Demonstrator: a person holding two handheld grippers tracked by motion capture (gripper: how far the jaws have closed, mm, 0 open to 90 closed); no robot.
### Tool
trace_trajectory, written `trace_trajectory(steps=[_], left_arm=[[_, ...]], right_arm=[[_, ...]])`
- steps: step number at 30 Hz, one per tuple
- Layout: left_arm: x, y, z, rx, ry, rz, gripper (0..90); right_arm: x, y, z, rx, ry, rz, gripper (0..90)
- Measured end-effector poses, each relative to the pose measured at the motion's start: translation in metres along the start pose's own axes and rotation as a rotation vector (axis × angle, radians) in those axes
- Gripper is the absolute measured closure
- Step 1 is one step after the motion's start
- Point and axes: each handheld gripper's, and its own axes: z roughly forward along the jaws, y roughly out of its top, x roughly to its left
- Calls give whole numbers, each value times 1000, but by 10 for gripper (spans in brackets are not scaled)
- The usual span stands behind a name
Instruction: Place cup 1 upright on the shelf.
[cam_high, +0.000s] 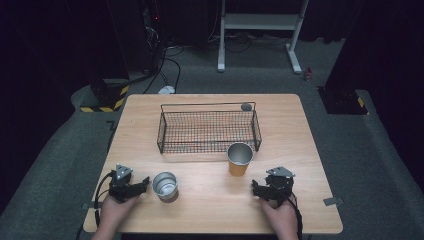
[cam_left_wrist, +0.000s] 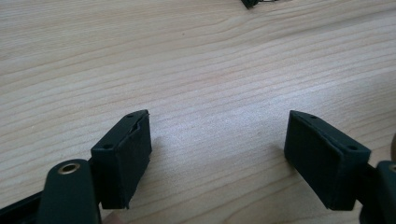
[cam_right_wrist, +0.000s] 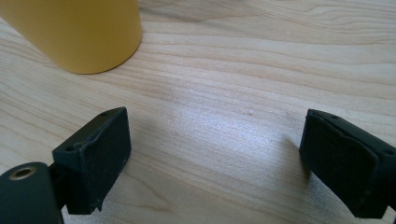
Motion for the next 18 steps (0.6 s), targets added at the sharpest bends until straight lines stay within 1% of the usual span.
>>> trace_trajectory(steps=[4, 8, 11, 13, 14, 15, 17, 18], left_arm=[[-1, -1, 0, -3, 1, -9, 233], [-3, -2, -1, -2, 21, -17, 226], [-3, -2, -1, 1, 12, -18, 210], [-3, -1, 0, 10, -1, -2, 177], [-4, -1, 0, 8, -5, -5, 165], [-4, -1, 1, 9, -8, -4, 156], [-4, -1, 0, 9, -5, -4, 151], [-4, -1, 0, 15, -3, -3, 147]], right_arm=[[0, 0, 0, 2, 2, 0, 89], [0, 0, 0, 1, 3, -2, 88], [0, 0, 0, 5, 6, -7, 88], [0, 0, 0, 3, 3, -12, 89], [1, 1, 0, 6, 10, -6, 89], [1, 1, 1, 4, 15, -11, 89], [0, -1, -1, 2, 14, -14, 90], [1, -1, -2, 6, 12, -6, 94]])
